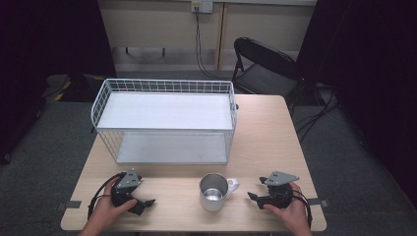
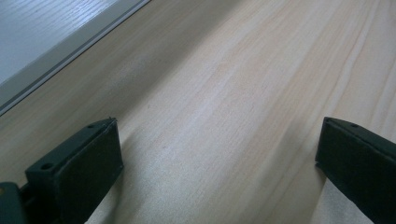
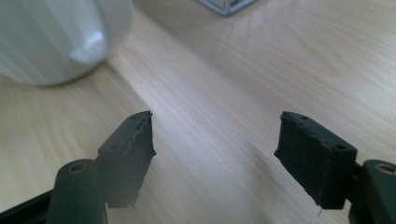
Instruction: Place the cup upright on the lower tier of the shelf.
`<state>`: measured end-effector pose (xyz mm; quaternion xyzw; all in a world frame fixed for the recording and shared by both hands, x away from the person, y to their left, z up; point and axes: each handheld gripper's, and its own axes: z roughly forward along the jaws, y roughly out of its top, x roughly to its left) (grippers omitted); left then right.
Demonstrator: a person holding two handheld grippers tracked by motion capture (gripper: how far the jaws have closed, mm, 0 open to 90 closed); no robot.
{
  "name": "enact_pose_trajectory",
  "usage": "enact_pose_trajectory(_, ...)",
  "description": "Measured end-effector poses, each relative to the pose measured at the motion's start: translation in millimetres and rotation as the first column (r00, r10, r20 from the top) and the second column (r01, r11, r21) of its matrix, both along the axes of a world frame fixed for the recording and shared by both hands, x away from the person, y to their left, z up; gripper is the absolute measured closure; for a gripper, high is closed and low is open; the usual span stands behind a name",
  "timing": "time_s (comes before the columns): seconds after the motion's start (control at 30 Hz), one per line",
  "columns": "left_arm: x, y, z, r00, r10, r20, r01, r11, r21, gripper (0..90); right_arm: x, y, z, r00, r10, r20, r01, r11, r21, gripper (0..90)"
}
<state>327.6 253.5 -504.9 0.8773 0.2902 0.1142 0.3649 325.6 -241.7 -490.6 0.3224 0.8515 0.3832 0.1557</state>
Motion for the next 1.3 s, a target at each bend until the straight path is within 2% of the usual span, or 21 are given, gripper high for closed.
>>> enact_pose_trajectory(0.03,0.0,0.0,0.0,1.0,0.0,0.0,0.0,1.0,0.0,0.0,-1.7,1.5,5.5,0.9998,0.018,0.01,-0.018,1.0,0.023,27.5)
enact_pose_trajectory(0.2,0.0,0.0,0.0,1.0,0.0,0.0,0.0,1.0,0.0,0.0,-5.2,3.9,13.4,0.999,0.036,0.027,-0.036,0.999,0.028,28.6)
enact_pose_trajectory(0.53,0.0,0.0,0.0,1.0,0.0,0.0,0.0,1.0,0.0,0.0,-7.2,19.3,18.7,0.9947,0.094,0.04,-0.096,0.995,0.035,32.3)
enact_pose_trajectory(0.7,0.0,0.0,0.0,1.0,0.0,0.0,0.0,1.0,0.0,0.0,-6.5,29.2,23.6,0.9911,0.122,0.054,-0.125,0.99,0.067,33.7)
enact_pose_trajectory(0.9,0.0,0.0,0.0,1.0,0.0,0.0,0.0,1.0,0.0,0.0,-6.1,37.0,25.8,0.9883,0.14,0.061,-0.144,0.987,0.071,35.5)
enact_pose_trajectory(1.0,0.0,0.0,0.0,1.0,0.0,0.0,0.0,1.0,0.0,0.0,-5.8,42.7,27.0,0.9849,0.154,0.079,-0.159,0.985,0.07,36.8)
enact_pose_trajectory(1.3,0.0,0.0,0.0,1.0,0.0,0.0,0.0,1.0,0.0,0.0,-3.6,45.5,31.3,0.9821,0.158,0.103,-0.166,0.983,0.081,39.6)
